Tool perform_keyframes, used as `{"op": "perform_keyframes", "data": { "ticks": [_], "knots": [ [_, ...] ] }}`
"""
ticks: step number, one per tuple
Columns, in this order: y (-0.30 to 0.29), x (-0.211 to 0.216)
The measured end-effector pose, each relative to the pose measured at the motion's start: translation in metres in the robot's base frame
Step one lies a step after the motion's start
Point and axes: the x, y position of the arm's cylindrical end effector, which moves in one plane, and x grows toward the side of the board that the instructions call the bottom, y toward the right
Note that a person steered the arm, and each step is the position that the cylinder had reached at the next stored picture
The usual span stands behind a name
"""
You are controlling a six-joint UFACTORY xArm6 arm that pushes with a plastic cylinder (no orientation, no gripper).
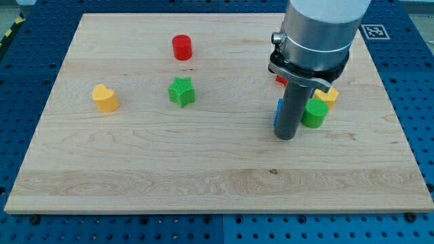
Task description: Move the green star diagonal to the red star
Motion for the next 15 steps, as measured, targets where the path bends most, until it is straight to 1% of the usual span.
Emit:
{"op": "perform_keyframes", "data": {
  "ticks": [1, 2, 3, 4, 5, 6, 8, 9, 10, 11, 12, 13, 14, 15],
  "knots": [
    [0.000, 0.020],
    [-0.017, 0.022],
    [-0.057, -0.001],
    [-0.066, -0.023],
    [-0.101, -0.025],
    [-0.138, -0.045],
    [-0.185, -0.019],
    [-0.220, -0.032],
    [-0.242, -0.058],
    [-0.224, -0.060],
    [-0.221, -0.060],
    [-0.230, -0.066],
    [-0.240, -0.086],
    [-0.228, -0.086]
  ]
}}
